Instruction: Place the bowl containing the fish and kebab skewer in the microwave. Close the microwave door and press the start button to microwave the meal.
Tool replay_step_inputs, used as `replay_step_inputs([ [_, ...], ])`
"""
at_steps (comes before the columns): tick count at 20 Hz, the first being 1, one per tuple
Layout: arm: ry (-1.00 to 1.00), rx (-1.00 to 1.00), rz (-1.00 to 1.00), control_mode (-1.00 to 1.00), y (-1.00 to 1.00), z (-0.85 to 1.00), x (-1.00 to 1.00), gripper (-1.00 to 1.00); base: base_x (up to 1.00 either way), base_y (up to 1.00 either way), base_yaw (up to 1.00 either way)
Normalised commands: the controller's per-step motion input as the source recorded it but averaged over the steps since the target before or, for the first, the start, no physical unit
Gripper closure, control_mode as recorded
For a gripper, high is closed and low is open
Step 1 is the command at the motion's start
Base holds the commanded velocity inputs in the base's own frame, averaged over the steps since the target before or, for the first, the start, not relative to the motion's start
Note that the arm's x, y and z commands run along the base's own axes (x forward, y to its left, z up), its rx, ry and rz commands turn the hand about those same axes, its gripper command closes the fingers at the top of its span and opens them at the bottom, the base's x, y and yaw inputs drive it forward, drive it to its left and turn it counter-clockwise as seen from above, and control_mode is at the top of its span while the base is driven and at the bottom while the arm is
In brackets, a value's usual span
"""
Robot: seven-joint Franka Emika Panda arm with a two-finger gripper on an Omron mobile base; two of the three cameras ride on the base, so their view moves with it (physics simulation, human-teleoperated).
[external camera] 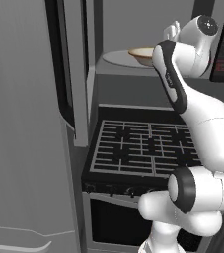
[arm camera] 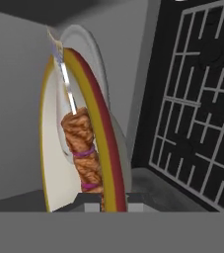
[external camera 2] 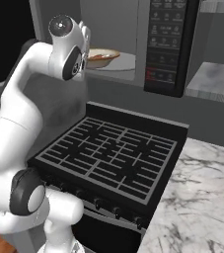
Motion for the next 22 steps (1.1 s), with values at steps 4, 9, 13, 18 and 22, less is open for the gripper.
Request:
replay_step_inputs([
  [4, 0.0, 0.0, 0.0, -1.0, 0.0, -0.04, 0.45, 1.0, 0.0, 0.0, 0.0],
  [9, 0.0, 0.0, 0.0, -1.0, 0.0, -0.01, 0.48, 1.0, 0.0, 0.0, 0.0],
  [13, 0.01, 0.0, 0.0, -1.0, 0.0, 0.0, 0.48, 1.0, 0.0, 0.0, 0.0],
  [18, 0.02, 0.0, 0.0, -1.0, 0.0, 0.0, 0.48, 1.0, 0.0, 0.0, 0.0],
  [22, 0.02, 0.0, 0.0, -1.0, 0.0, 0.0, 0.46, 1.0, 0.0, 0.0, 0.0],
])
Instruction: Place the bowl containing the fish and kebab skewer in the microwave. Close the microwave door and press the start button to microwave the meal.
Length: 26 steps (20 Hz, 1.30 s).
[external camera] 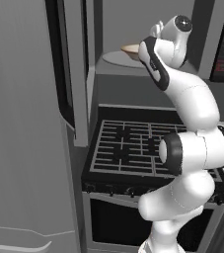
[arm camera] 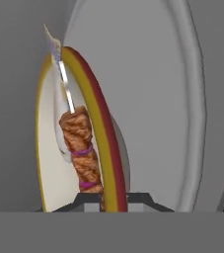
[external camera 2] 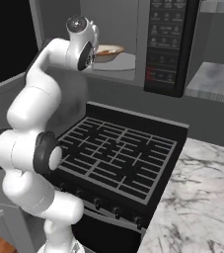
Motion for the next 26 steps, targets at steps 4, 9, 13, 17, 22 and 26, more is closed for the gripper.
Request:
replay_step_inputs([
  [4, 0.02, 0.0, 0.0, -1.0, 0.0, -0.05, 0.39, -1.0, 0.0, 0.0, 0.0],
  [9, 0.01, 0.0, 0.0, -1.0, -0.11, -0.01, 0.15, -1.0, 0.0, 0.0, 0.0],
  [13, 0.0, 0.0, 0.0, -1.0, -0.12, 0.0, -0.11, -1.0, 0.0, 0.0, 0.0],
  [17, -0.01, -0.01, 0.0, -1.0, 0.0, 0.0, -0.56, -1.0, 0.0, 0.0, 0.0],
  [22, -0.07, -0.07, 0.03, -1.0, 0.0, 0.0, -0.93, -1.0, 0.0, 0.0, 0.0],
  [26, -0.02, -0.25, 0.21, -1.0, 0.0, 0.0, -1.0, -1.0, 0.0, 0.0, 0.0],
])
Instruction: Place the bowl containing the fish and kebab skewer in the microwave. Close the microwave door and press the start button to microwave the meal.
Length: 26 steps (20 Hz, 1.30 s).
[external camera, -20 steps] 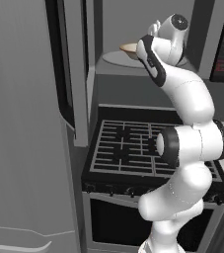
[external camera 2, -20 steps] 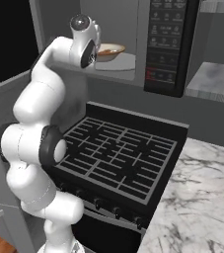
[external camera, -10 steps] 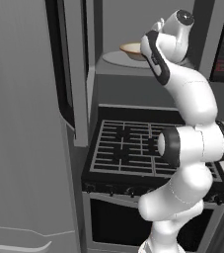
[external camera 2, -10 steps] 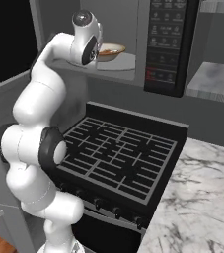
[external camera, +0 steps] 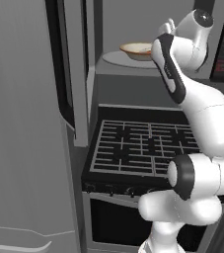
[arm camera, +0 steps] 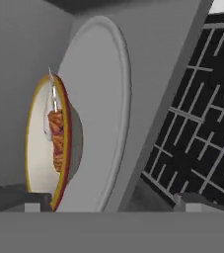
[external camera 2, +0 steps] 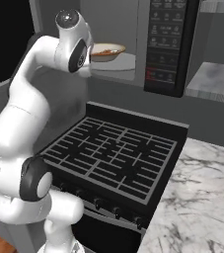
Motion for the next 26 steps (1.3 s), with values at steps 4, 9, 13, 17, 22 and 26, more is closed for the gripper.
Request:
replay_step_inputs([
  [4, 0.0, -0.41, 0.28, -1.0, 0.0, 0.09, -0.96, -1.0, 0.0, 0.0, 0.0],
  [9, 0.04, -0.53, 0.32, -1.0, 0.0, 0.2, -0.98, -1.0, 0.0, 0.0, 0.0],
  [13, 0.09, -0.59, 0.32, -1.0, 0.0, 0.2, -0.94, -1.0, 0.0, 0.0, 0.0],
  [17, 0.09, -0.59, 0.32, -1.0, 0.0, 0.14, -0.93, -1.0, 0.0, 0.0, 0.0],
  [22, 0.1, -0.6, 0.3, -1.0, 0.02, 0.12, -0.87, -1.0, 0.0, 0.0, 0.0],
  [26, 0.03, -0.56, 0.28, -1.0, 0.23, 0.0, -0.61, -1.0, 0.0, 0.0, 0.0],
])
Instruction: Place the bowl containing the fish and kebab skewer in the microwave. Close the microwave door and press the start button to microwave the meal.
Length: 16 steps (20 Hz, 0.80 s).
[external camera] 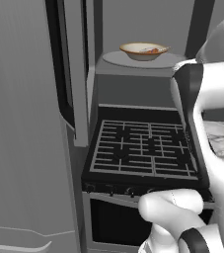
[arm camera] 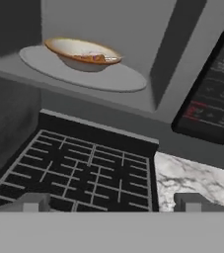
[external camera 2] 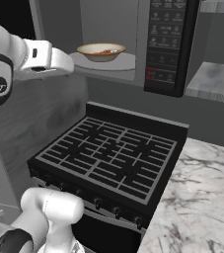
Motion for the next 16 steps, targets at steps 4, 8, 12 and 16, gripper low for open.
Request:
replay_step_inputs([
  [4, 0.0, -0.45, 0.26, -1.0, 0.42, 0.0, -0.43, -1.0, 0.0, 0.0, 0.0],
  [8, 0.0, -0.39, 0.27, -1.0, 0.49, 0.02, -0.41, -1.0, 0.0, 0.0, 0.0],
  [12, 0.0, -0.38, 0.26, -1.0, 0.4, 0.18, -0.61, -1.0, 0.0, 0.0, 0.0],
  [16, 0.0, -0.37, 0.25, -1.0, 0.37, 0.23, -0.65, -1.0, 0.0, 0.0, 0.0],
])
